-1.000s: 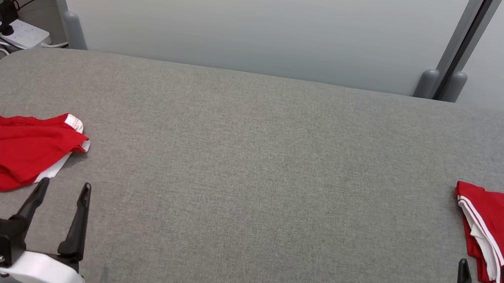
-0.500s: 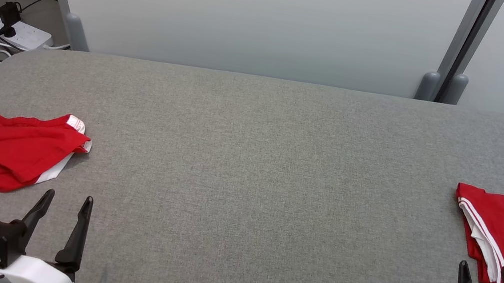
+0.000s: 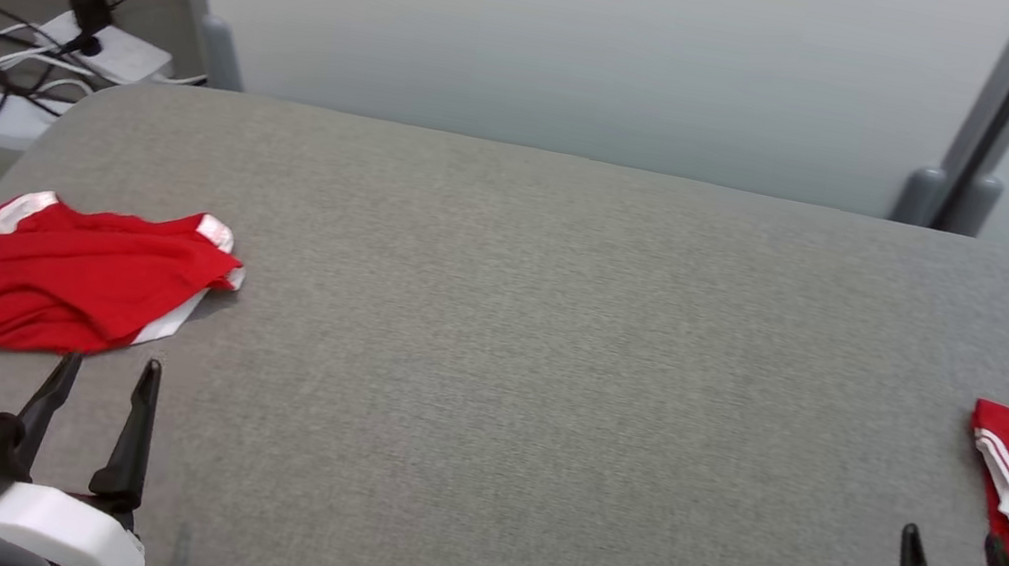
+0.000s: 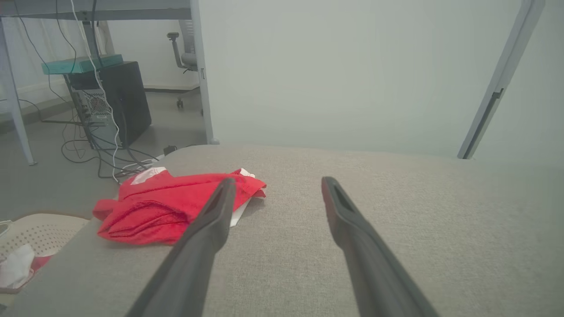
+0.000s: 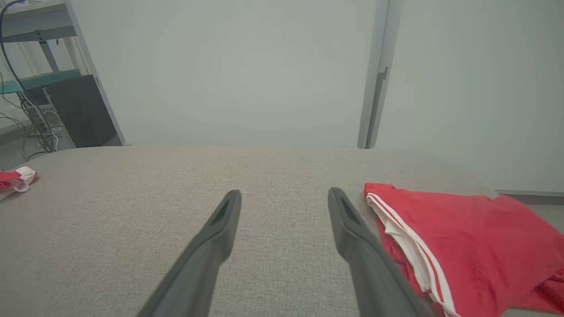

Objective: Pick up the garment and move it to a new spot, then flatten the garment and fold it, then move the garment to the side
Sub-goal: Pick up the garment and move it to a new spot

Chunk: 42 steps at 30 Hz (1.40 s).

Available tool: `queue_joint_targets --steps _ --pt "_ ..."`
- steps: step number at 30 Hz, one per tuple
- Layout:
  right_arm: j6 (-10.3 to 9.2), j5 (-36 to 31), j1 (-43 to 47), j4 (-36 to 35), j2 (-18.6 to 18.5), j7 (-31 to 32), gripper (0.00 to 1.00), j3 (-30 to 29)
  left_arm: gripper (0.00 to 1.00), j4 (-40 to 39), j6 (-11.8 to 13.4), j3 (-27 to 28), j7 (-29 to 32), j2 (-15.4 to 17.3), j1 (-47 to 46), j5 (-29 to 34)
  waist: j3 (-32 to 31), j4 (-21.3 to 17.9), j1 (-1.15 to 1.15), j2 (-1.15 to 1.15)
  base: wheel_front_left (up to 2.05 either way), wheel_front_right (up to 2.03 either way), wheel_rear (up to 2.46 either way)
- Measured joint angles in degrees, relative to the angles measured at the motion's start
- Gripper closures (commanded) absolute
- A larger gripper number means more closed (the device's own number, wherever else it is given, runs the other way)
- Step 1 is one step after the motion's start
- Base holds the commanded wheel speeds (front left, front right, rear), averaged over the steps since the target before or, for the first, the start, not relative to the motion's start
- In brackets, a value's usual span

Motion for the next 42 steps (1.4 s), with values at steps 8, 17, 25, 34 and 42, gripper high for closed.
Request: queue_joint_targets --steps 8,17,25,34,42 --pt "0.00 0.01 -0.01 -0.87 -0.11 0.05 0.00 2.66 0.00 -1.52 0.16 4.22 0.00 -1.12 0.37 0.73 0.22 7.09 0.00 0.00 0.00 0.00 0.00" --pt "0.00 0.11 -0.01 -0.90 0.07 0.04 0.00 2.99 0.00 -1.80 -0.02 5.88 0.00 -2.08 1.63 1.40 0.09 16.02 0.00 0.00 0.00 0.00 0.00" --pt "0.00 0.19 0.01 -0.77 0.37 0.02 0.00 3.12 0.00 -0.96 -0.56 6.31 0.00 -2.69 1.62 1.52 -0.13 19.01 0.00 0.00 0.00 0.00 0.00" --pt "0.00 0.71 0.59 -0.88 0.54 0.02 0.00 2.91 0.00 -1.21 -1.52 6.10 2.22 -2.80 0.21 0.98 0.70 18.19 0.00 0.00 0.00 0.00 0.00" --pt "0.00 0.59 -1.08 -3.11 0.22 0.13 0.00 2.56 0.00 -3.72 -4.79 7.09 10.61 1.57 -18.43 -0.96 4.55 15.57 0.00 0.00 0.00 0.00 0.00"
